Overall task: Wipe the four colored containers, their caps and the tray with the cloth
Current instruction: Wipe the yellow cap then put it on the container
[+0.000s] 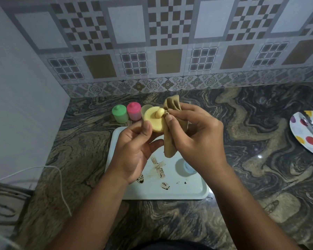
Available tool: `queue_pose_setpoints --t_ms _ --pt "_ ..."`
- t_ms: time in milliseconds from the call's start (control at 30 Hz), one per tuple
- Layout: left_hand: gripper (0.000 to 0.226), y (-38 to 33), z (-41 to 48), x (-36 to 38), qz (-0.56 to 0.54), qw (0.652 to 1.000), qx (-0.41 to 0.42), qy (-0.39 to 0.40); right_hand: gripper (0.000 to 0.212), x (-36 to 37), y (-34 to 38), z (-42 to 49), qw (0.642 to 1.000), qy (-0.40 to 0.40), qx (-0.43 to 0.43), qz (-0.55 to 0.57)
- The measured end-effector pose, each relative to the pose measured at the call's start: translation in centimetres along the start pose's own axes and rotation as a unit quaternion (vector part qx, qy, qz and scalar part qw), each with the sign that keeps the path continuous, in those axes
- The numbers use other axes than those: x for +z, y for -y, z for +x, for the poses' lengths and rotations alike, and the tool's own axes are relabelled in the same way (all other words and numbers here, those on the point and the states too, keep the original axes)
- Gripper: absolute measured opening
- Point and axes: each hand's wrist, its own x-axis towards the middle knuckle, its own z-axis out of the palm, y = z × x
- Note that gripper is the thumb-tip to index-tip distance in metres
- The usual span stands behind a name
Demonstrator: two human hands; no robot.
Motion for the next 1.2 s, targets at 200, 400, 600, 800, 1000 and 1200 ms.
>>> queue_pose_setpoints --t_ms 200,400,600,800,1000,1200 --pt "0.026 -0.2 0.0 0.5 0.005 0.998 -0.017 -0.056 0.010 -0.1 0.0 0.6 0.999 0.004 0.033 -0.021" --pt "0.021 0.2 0.0 0.5 -0.005 0.998 -0.016 -0.067 0.013 0.2 0.3 0.2 0.999 0.007 -0.003 -0.046" --pt "0.026 -0.5 -0.1 0.7 -0.008 0.996 -0.022 -0.087 0.011 0.1 0.3 0.1 1.000 0.021 0.018 -0.013" --pt "0.042 -0.1 0.0 0.2 -0.028 0.998 -0.007 -0.050 0.012 0.3 0.3 -0.4 0.998 0.033 0.050 0.011" --pt "0.021 -0.5 -0.5 0.1 0.034 0.999 0.027 -0.025 0.010 -0.1 0.3 0.1 0.999 0.019 0.030 0.007" --pt "0.036 -0.4 -0.4 0.5 0.017 0.999 0.002 -0.050 0.009 -0.1 0.2 -0.4 0.999 0.021 0.026 0.014"
